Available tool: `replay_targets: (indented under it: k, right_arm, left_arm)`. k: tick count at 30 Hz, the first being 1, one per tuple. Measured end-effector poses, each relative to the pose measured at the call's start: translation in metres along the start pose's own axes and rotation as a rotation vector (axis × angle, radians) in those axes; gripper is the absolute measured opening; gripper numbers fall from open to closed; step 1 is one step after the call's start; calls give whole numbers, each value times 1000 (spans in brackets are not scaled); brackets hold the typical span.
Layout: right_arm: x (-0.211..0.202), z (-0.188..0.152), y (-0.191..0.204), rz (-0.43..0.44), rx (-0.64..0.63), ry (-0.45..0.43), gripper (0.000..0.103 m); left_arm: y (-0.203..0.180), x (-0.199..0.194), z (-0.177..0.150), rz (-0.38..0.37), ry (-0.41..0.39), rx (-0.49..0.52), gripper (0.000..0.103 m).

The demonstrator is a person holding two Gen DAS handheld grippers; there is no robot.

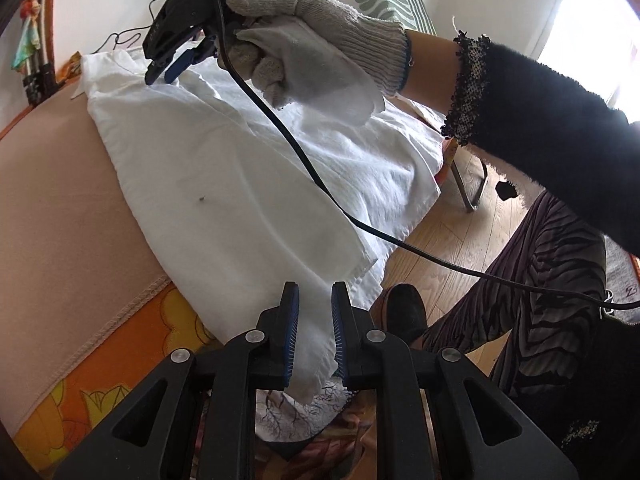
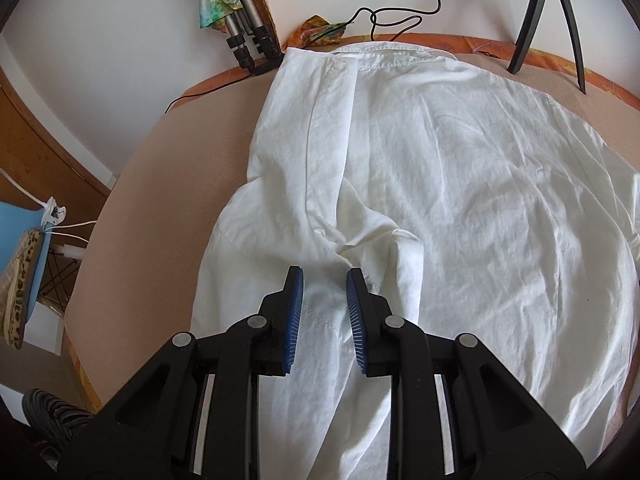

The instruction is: Fold small clothes

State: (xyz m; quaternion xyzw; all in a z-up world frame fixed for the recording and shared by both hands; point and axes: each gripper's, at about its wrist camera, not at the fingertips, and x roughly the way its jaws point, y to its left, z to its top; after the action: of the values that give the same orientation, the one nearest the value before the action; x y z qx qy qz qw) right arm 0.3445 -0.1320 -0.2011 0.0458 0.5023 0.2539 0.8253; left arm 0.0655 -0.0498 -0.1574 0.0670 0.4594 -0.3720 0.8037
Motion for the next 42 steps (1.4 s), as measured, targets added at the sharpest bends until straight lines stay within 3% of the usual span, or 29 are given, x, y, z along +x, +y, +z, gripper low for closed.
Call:
replay_targets:
  k: [2, 3, 6, 11, 23, 26, 33, 42]
  right_arm:
    - [-20, -7, -4, -4, 24, -37, 52]
    - [-32, -12, -7, -7, 41, -61, 56]
    - [-72, -31, -17, 0, 80, -118, 57]
    - [-136, -72, -48, -69, 145, -190, 57]
    - [-247, -168, -167, -355, 331, -274, 57]
    - [-256, -189, -203, -395, 411, -264, 57]
    - [-251, -234, -261, -354, 531, -229, 57]
    - [-230, -250, -268, -379, 517, -163, 57]
  left_arm:
    - [1, -10, 5, -10, -17, -11, 15]
    - [2, -17, 10, -6, -32, -10, 17]
    - [8, -36, 27, 4, -86, -4, 30]
    - [19, -50, 62, 21, -160, -8, 40]
    - [26, -21, 136, -33, -230, -46, 48]
    - [23, -9, 148, -43, -221, -67, 48]
    - [20, 19, 159, -67, -172, -120, 48]
    - [19, 35, 153, -60, -157, -144, 48]
